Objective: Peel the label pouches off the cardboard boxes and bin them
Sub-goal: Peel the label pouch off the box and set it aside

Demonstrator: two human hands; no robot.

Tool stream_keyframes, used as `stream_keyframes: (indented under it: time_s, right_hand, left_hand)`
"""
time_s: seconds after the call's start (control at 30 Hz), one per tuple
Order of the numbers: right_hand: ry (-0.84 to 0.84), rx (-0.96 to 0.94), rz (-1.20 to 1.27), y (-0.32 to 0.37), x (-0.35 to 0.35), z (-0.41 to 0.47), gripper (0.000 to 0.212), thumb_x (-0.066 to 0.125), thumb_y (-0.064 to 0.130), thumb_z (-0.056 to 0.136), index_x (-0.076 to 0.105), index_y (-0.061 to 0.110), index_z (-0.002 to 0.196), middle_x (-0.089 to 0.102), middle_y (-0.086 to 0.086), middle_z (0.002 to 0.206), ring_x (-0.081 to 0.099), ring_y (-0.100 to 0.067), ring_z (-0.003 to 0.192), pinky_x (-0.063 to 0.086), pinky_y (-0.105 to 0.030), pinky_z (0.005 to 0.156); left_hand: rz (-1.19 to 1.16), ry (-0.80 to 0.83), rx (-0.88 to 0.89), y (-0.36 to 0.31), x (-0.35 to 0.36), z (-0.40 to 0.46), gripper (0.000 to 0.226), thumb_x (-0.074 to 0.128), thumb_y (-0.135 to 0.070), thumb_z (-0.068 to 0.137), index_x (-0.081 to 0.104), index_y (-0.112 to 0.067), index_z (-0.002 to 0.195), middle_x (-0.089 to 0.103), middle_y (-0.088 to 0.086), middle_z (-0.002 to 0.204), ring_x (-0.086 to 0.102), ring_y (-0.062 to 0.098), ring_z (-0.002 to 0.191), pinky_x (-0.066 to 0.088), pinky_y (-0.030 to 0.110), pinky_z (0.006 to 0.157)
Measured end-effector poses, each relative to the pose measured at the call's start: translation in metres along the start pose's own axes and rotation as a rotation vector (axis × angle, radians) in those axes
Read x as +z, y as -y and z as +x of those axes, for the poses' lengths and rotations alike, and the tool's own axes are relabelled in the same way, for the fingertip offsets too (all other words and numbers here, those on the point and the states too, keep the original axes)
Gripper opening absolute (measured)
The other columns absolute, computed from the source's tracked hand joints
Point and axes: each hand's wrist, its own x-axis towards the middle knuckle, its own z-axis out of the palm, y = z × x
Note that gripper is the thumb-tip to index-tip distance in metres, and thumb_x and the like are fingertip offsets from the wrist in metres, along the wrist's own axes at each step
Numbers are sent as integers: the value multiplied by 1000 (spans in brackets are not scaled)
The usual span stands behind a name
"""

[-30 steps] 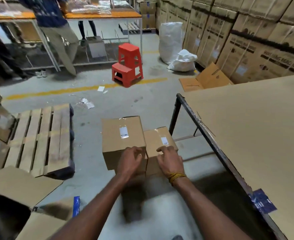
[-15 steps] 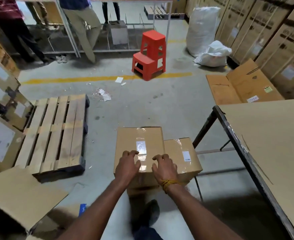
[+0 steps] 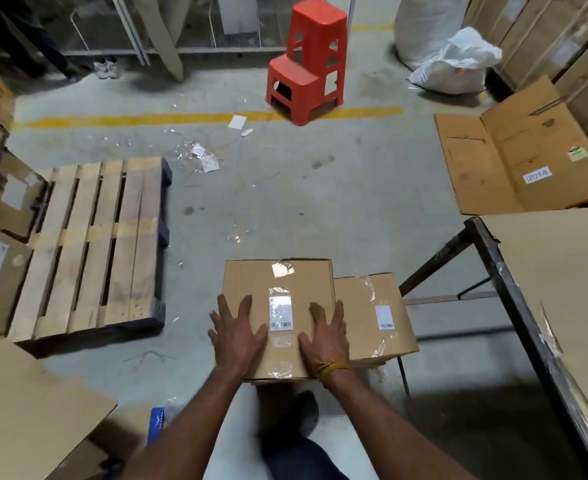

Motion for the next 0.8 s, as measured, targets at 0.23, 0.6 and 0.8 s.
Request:
stream_keyframes:
  time_s: [0.23,0.6,0.8]
  right_hand:
    - [-31,3,126,-6,1,-10,57,60,36,90,38,39,143,1,-8,162,34,-39,137,34,-50,111]
    - [-377,-91,120,-16,-48,-136,42,57,45,90,53,39,132,16,-7,159,37,-34,135,30,-46,109]
    - [-653,-99,126,-35,-90,-245,40,59,43,89,57,38,128,16,-3,160,38,-34,132,32,-48,107]
  left_hand:
    - [-43,-26,-21,3,-8,-10,66,63,-51,86,39,-39,145,3,7,163,35,41,136,38,50,107]
    - [-162,-250,139,-31,-58,-135,38,60,-40,91,59,-38,129,21,0,163,35,33,137,32,51,109]
    - [-250,-344,310,-64,-90,-228,36,61,-38,90,62,-40,126,23,-4,161,34,30,139,33,50,109]
